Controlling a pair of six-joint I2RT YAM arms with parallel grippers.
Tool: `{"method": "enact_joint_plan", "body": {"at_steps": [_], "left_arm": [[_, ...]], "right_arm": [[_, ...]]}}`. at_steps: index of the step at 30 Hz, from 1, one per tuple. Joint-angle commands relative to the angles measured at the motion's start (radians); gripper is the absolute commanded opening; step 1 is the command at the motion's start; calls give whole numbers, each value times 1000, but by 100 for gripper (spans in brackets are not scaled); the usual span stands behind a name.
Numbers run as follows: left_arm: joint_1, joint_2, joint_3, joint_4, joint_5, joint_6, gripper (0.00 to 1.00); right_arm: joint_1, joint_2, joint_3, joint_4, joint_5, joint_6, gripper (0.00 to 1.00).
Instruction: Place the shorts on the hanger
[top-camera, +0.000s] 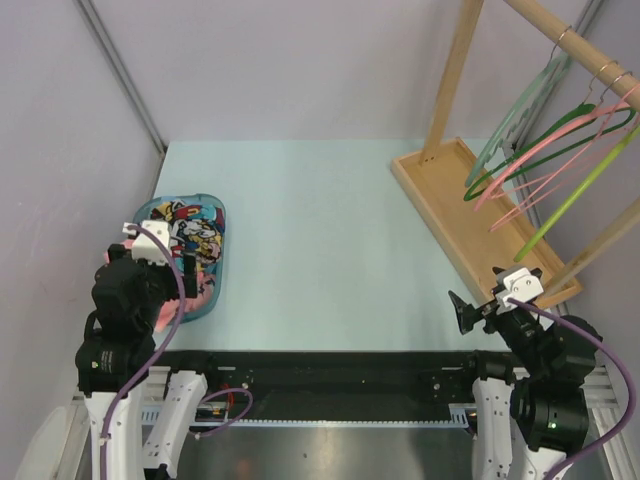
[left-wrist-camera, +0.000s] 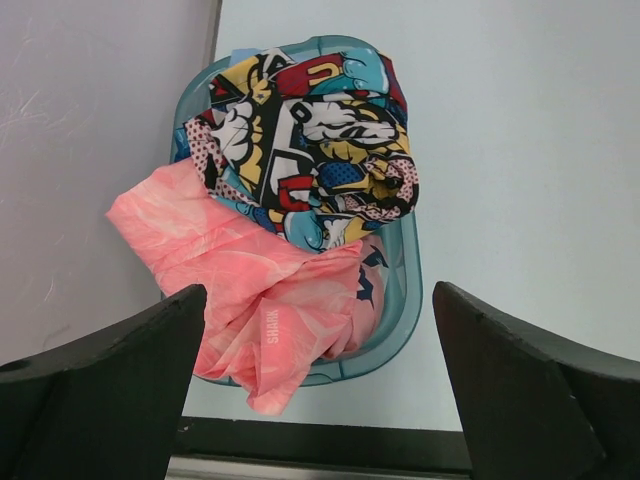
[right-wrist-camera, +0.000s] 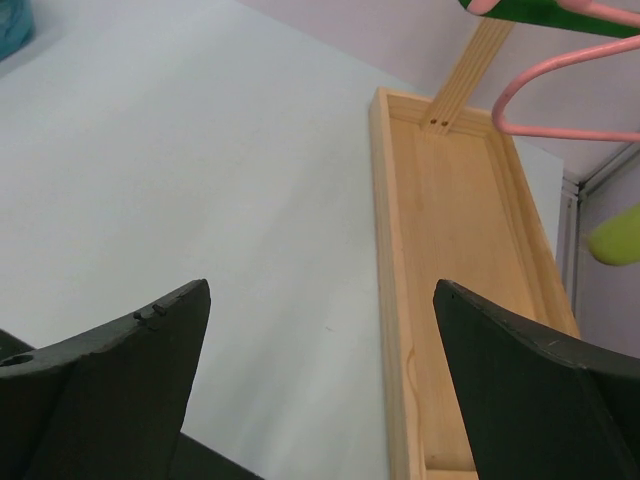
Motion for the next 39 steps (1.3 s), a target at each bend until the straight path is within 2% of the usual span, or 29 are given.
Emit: {"method": "enact_joint_plan", "body": {"at_steps": [1, 7, 11, 14, 18, 23, 27, 30, 31, 34, 36, 39], "left_arm": [[-3, 24, 31, -2, 82, 53, 100], [-3, 76, 17, -11, 111, 108, 100], [-3, 100, -4, 6, 100, 110, 100], [-3, 113, -12, 25, 77, 107, 100], [-3, 130, -18, 28, 70, 105, 100], [-3, 182, -26, 55, 65, 102, 100], [-3, 246, -44, 97, 65, 110, 100], [-3, 320, -63, 146, 50, 113, 100], [-3, 361, -66, 170, 44, 116, 100], [-1, 435, -63, 227, 14, 131, 100], [6, 475, -60, 253, 2, 144, 100], [17, 557, -55, 301, -10, 159, 100]], "right_arm": [[-4, 54, 33, -15, -50, -51, 100], [-22, 142, 25, -84, -194, -166, 100], [-98, 231, 4, -188, -327, -307, 100], [-128, 281, -35, -280, -375, -474, 100], [-126, 290, -50, -294, -377, -559, 100], [-103, 316, -116, -302, -285, -685, 100], [7, 285, -188, -247, -162, -676, 100], [129, 346, -217, -144, -23, -556, 100], [262, 368, -222, -81, 78, -519, 100], [509, 440, -243, 56, 279, -355, 100], [489, 469, -240, 88, 230, -340, 100], [556, 540, -225, 109, 260, -318, 100]]}}
